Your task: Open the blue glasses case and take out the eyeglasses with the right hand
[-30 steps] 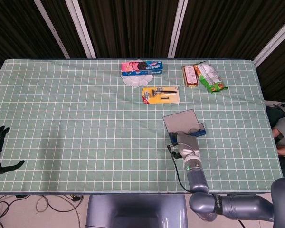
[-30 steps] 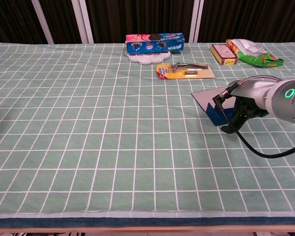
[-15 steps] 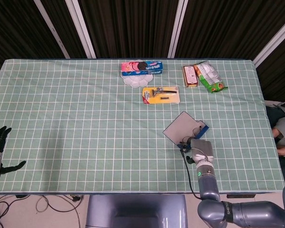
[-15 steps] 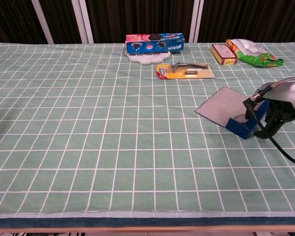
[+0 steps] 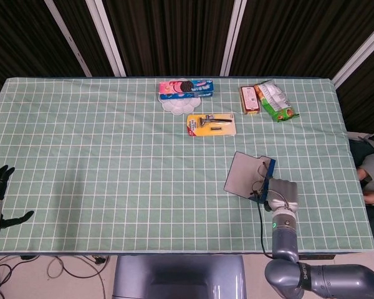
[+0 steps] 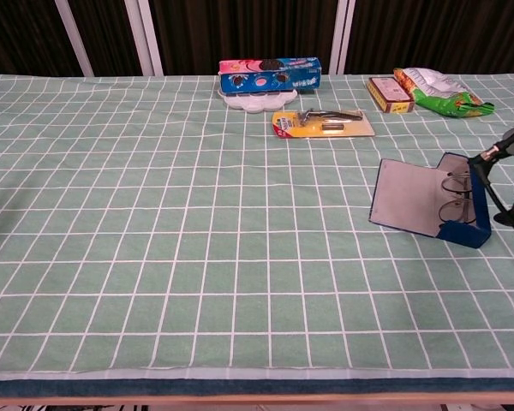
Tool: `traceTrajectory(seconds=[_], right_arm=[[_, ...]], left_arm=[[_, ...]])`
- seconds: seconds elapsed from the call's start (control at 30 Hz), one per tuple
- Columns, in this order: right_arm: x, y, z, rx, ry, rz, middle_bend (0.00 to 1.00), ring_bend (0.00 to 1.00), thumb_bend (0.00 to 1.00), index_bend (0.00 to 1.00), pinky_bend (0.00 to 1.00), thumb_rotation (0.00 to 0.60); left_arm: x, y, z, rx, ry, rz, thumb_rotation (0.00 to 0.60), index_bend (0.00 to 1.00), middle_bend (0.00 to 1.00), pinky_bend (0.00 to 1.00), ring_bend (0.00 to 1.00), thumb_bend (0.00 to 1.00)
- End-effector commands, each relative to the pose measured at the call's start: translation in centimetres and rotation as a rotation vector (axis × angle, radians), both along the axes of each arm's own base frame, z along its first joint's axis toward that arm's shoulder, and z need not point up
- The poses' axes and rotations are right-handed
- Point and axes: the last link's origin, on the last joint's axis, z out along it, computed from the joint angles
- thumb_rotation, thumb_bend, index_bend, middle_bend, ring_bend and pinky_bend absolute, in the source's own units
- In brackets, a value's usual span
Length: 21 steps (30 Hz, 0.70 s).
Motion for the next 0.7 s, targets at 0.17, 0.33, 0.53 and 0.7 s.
traceTrajectory(seconds=[0.17, 0.33, 0.53, 0.7], right_arm=[[0.5, -2.1, -0.2, -0.079, -0.067, -0.005, 0.92, 0.95, 0.27, 0.04, 1.0, 0.6], [0.2, -3.1, -0.7, -0.08, -0.073, -0.048, 0.92, 0.95, 0.22, 0.0, 1.0, 0.6], [-0.3, -3.7, -1.4, -0.078, -0.073, -0.075, 0.92, 0.95, 0.21, 0.0, 1.0, 0.6], [-0.8, -4.0, -1.7, -0.08, -0.068, -0.094, 0.92, 0.95, 0.21, 0.0, 1.0, 0.6]], left_arm=[[-0.1, 0.0, 0.1, 0.004, 0.002, 0.005, 0.6, 0.0, 0.0, 0.0, 0.0, 0.02], [-0.2, 0.0, 0.0, 0.005, 0.007, 0.009, 0.6, 0.0, 0.0, 0.0, 0.0, 0.02], [-0.2, 0.1, 0.0, 0.01, 0.013, 0.014, 0.6, 0.0, 0.0, 0.0, 0.0, 0.02], [-0.3, 0.2, 0.0, 0.009, 0.017, 0.017, 0.6, 0.0, 0.0, 0.0, 0.0, 0.02]])
